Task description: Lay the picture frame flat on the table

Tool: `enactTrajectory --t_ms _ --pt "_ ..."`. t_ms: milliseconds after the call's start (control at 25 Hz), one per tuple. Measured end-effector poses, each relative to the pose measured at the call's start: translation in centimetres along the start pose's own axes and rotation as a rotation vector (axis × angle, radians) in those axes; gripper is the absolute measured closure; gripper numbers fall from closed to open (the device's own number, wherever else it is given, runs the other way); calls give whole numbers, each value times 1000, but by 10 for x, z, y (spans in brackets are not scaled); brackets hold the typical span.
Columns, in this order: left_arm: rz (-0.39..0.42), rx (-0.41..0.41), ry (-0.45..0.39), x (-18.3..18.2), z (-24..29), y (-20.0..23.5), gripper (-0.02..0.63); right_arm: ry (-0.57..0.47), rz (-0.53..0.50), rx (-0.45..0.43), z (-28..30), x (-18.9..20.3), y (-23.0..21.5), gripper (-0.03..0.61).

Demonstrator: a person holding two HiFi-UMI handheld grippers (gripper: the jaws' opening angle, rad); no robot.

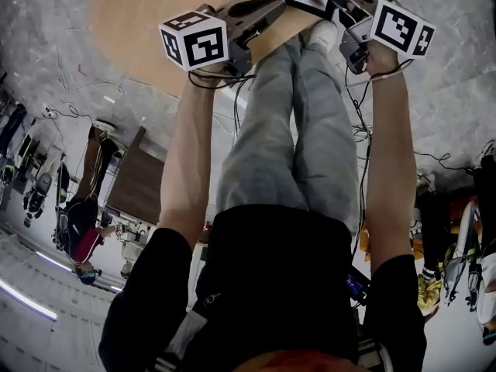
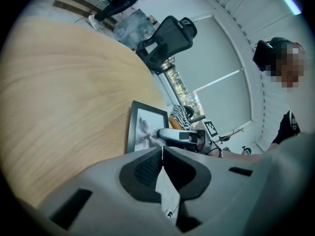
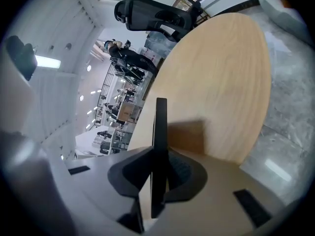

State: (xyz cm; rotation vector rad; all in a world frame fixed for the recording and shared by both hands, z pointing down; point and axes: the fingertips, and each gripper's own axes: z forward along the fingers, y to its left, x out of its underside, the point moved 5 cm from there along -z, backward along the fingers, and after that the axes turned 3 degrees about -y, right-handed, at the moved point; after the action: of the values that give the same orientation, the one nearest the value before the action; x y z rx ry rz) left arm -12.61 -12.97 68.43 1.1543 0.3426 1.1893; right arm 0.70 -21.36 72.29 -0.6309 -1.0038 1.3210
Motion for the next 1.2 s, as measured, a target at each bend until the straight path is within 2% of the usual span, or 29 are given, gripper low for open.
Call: enactTrajectory --t_ms 240,280,360,400,560,680,760,880,920,1000,1080,1160,1200 --pt "-12 18 -11 5 2 -9 598 15 -94 201 2 4 -4 492" --pt "-13 21 -14 5 1 -10 598 22 -124 242 2 5 -3 475" --pt "-10 25 -21 6 -4 -13 598 51 -193 330 4 9 -2 400" --pt "-8 26 -27 6 -7 -14 598 60 -224 366 5 11 -1 390" --pt "-10 45 -85 1 -13 -21 604 33 -283 475 -1 12 -3 374" --pt "-25 24 -137 -5 -17 -28 604 -17 -290 518 -12 10 -3 362" --pt "-20 36 -184 -11 -20 -41 604 -70 -283 501 -24 6 6 362" --pt "20 106 -274 -27 -21 -82 604 -179 -257 412 -54 -8 34 367" --pt "49 117 -296 -33 -22 -99 604 -215 -239 378 -66 -13 45 381" --pt "114 123 -329 -45 -28 -131 604 -285 -218 311 -89 -21 72 473" --pt "158 157 -357 -58 -39 -165 604 -336 -255 246 -110 -32 107 543" --pt "200 184 -401 -74 -54 -202 604 -372 -335 180 -133 -44 148 558" --pt "232 168 -438 -85 -63 -219 604 -400 -381 150 -144 -52 168 560"
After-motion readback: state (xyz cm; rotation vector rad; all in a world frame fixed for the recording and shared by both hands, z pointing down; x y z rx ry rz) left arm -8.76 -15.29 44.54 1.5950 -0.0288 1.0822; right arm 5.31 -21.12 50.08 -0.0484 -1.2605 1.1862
